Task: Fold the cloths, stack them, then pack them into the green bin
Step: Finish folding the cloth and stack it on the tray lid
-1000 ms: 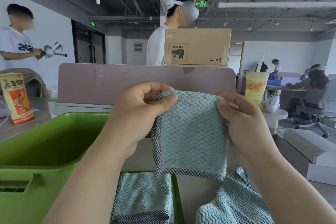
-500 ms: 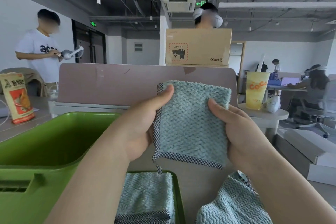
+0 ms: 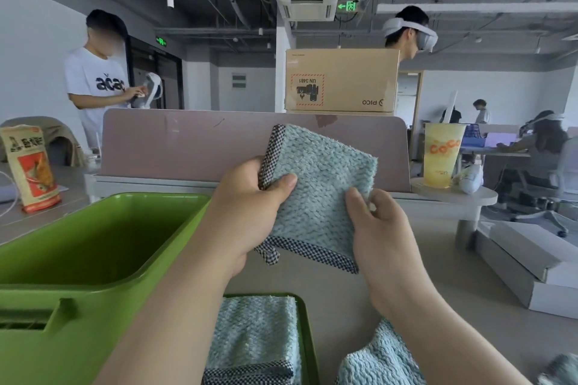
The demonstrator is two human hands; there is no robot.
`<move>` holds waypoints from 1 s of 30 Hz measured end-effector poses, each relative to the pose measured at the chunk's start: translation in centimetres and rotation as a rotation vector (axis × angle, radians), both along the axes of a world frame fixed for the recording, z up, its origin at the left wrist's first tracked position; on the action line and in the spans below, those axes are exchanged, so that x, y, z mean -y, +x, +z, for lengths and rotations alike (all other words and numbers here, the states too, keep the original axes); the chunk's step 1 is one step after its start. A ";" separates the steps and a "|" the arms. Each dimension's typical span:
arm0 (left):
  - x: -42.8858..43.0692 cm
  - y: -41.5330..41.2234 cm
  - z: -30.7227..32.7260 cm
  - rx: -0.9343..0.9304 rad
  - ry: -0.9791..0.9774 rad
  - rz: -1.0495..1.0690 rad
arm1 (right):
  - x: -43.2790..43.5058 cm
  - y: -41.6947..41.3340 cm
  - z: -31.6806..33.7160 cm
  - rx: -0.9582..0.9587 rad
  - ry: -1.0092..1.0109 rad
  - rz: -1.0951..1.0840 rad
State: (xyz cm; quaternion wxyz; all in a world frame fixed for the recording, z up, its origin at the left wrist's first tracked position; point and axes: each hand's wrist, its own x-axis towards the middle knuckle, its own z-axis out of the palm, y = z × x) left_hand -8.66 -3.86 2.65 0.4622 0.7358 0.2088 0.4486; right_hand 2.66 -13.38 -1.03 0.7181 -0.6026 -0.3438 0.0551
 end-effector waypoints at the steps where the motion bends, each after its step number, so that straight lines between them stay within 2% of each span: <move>1: -0.1 0.0 0.0 -0.006 0.016 0.014 | 0.0 -0.1 -0.1 0.069 -0.012 -0.064; 5: -0.1 0.1 -0.2 -0.039 0.063 0.024 | 0.2 -0.4 -0.1 0.175 -0.005 -0.171; 10: 0.1 0.2 -0.4 -0.062 0.068 0.048 | 0.0 -0.3 -0.3 0.140 -0.018 -0.168; 18: -0.7 -1.6 -3.1 -0.115 0.031 0.232 | -1.4 -1.0 -2.0 -0.104 -0.092 0.044; 23: -1.5 -4.2 -6.6 -0.242 0.011 0.304 | -2.8 -2.2 -4.0 -0.194 -0.220 0.102; 27: -1.4 -4.9 -9.2 -0.328 -0.062 0.289 | -3.4 -3.2 -6.4 -0.211 -0.356 0.135; 30: -2.1 -4.7 -11.2 -0.283 -0.230 0.253 | -3.6 -3.3 -7.4 -0.255 -0.406 0.156</move>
